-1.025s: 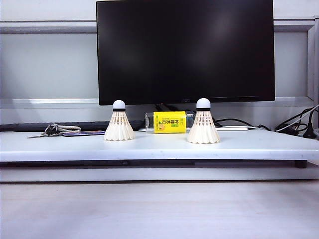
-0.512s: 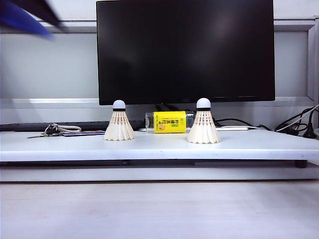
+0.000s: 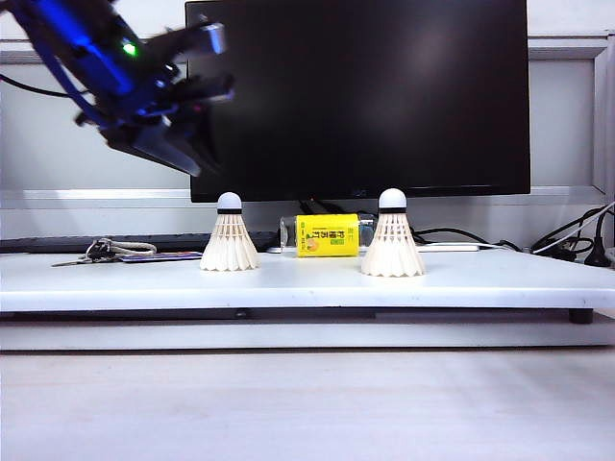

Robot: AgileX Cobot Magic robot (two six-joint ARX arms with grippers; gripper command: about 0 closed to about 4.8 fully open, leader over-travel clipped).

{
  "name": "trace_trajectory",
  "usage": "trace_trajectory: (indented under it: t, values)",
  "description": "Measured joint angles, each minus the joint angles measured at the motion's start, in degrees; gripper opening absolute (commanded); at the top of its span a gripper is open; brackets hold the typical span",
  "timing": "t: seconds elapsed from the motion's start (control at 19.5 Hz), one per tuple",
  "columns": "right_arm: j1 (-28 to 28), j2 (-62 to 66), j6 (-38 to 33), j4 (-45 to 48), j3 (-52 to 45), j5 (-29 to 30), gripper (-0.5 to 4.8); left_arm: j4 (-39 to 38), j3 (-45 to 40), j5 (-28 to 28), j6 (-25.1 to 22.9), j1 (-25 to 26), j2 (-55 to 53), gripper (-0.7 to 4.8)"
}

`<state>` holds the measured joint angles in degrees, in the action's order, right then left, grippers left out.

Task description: Stack the badminton balls on the table vertically.

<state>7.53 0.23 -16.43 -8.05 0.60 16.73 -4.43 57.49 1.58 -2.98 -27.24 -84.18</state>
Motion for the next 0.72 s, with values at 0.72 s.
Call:
trace_trajectory:
  t: [0.72]
  values:
    - [-0.02, 0.0, -2.84, 4.11, 0.81, 1.29, 1.99, 1.05, 7.69, 0.07, 6.51, -0.02, -8.48, 3.46]
